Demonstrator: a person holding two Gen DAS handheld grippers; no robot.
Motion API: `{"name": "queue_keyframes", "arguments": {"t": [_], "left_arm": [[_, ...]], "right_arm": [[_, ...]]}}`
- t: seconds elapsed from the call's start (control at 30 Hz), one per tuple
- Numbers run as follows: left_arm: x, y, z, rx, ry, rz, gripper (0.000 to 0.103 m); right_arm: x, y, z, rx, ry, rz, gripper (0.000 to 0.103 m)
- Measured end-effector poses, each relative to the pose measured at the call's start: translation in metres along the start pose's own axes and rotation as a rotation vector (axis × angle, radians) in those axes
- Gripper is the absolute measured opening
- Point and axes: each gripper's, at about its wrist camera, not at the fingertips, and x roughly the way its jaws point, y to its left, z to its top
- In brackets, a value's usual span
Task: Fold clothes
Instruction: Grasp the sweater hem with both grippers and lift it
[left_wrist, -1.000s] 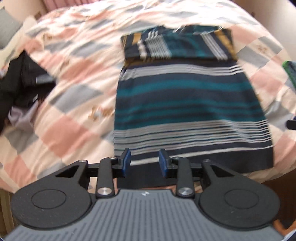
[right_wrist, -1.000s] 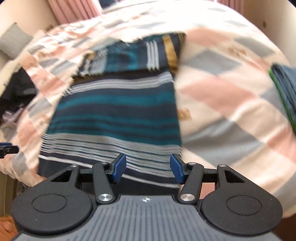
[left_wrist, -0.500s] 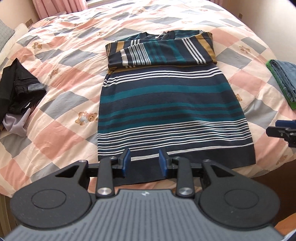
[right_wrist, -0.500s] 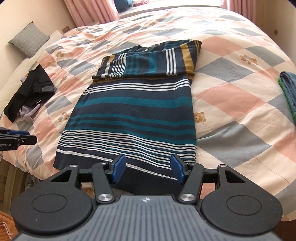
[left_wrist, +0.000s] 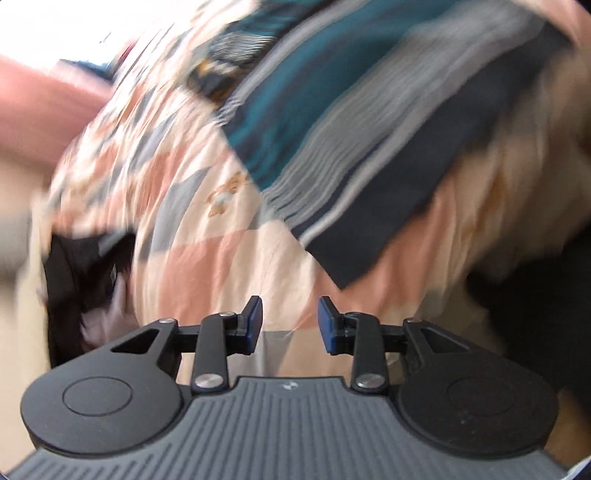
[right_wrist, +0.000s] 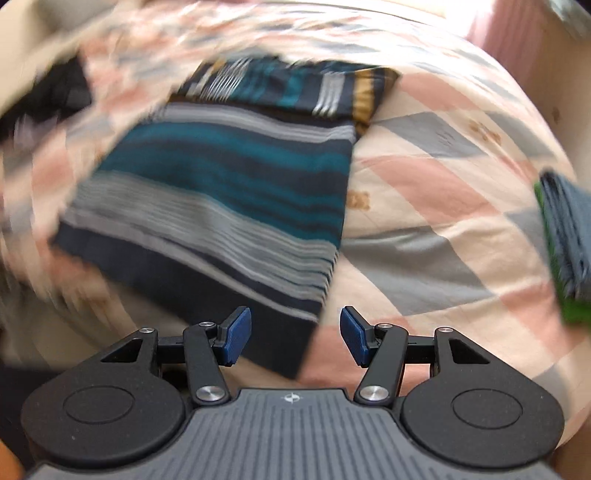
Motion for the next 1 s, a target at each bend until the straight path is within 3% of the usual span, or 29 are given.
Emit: {"name": "queue_keyframes", "arguments": {"t": [0.17, 0.4, 0.53, 0.67, 0.8, 0.83, 0.9, 0.93, 1.0], "left_arm": [[0.029, -0.033, -0.008, 0.202, -0.074, -0.022, 0.032], [0.078, -0.064, -0.014, 0.449, -0.125, 0.056, 0.035], [0.089, -0.071, -0.02, 0.535, -0.168, 0.082, 0.043], [0.095, -0.072, -0.026, 0.586, -0.195, 0.093, 0.043], [0.1, -0.071, -0.028, 0.624, -0.207, 0.096, 0.043], [0.101, -0.071, -0.027, 0.633, -0.203, 0.089, 0.042], [0.104, -0.067, -0.025, 0.645, -0.19, 0.059, 0.023], [0.104, -0.064, -0.025, 0.65, -0.183, 0.047, 0.009], [0.101, -0.055, -0.022, 0.652, -0.179, 0.013, 0.007]], "right_arm": [[0.026, 0.041, -0.027, -0.352, 0.006, -0.048, 0.056], [0.066, 0.079, -0.061, -0.745, 0.013, -0.188, 0.055], [0.083, 0.084, -0.076, -0.904, 0.036, -0.231, 0.055], [0.099, 0.089, -0.094, -1.042, 0.066, -0.276, 0.055], [0.109, 0.088, -0.096, -1.078, 0.063, -0.317, 0.05], [0.111, 0.087, -0.094, -1.082, 0.062, -0.316, 0.048], [0.113, 0.087, -0.092, -1.113, 0.062, -0.307, 0.047], [0.113, 0.087, -0.091, -1.135, 0.071, -0.288, 0.044], [0.112, 0.083, -0.086, -1.158, 0.1, -0.232, 0.024]]}}
